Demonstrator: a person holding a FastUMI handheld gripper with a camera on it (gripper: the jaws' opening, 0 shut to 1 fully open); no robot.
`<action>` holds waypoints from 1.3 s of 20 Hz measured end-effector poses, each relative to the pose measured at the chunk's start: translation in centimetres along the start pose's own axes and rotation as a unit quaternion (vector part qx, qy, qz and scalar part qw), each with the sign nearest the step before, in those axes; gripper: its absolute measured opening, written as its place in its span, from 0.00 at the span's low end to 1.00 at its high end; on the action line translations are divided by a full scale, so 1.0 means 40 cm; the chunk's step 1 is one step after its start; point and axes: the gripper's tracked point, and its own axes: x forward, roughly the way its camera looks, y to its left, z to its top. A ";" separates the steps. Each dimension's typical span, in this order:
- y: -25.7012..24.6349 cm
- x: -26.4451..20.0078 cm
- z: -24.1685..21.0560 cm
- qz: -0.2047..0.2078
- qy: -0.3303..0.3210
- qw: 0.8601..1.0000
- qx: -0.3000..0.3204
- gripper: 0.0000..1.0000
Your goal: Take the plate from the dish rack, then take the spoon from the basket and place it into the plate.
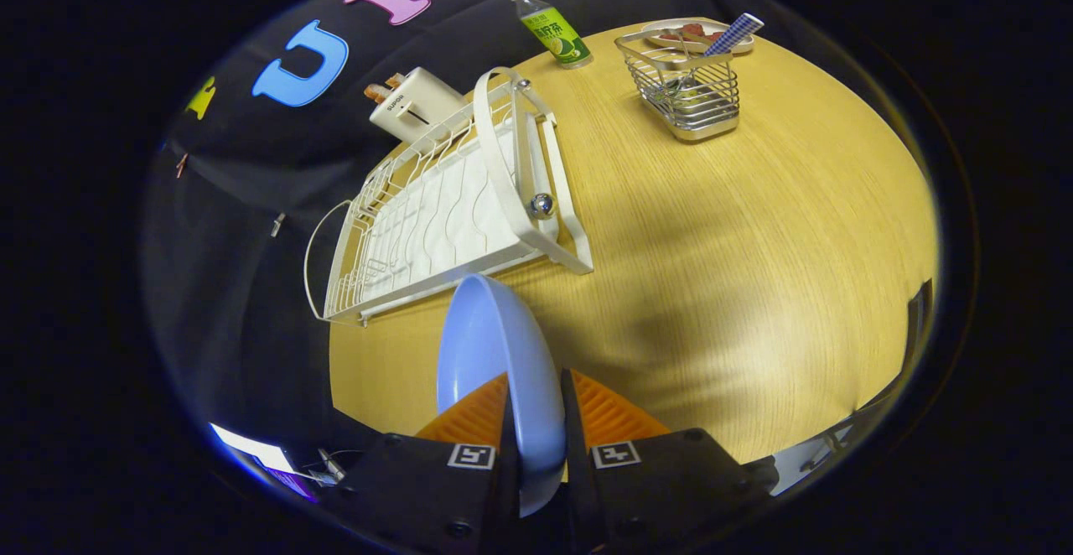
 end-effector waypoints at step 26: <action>-0.232 -0.333 0.603 -0.113 -0.206 0.925 -0.298 0.86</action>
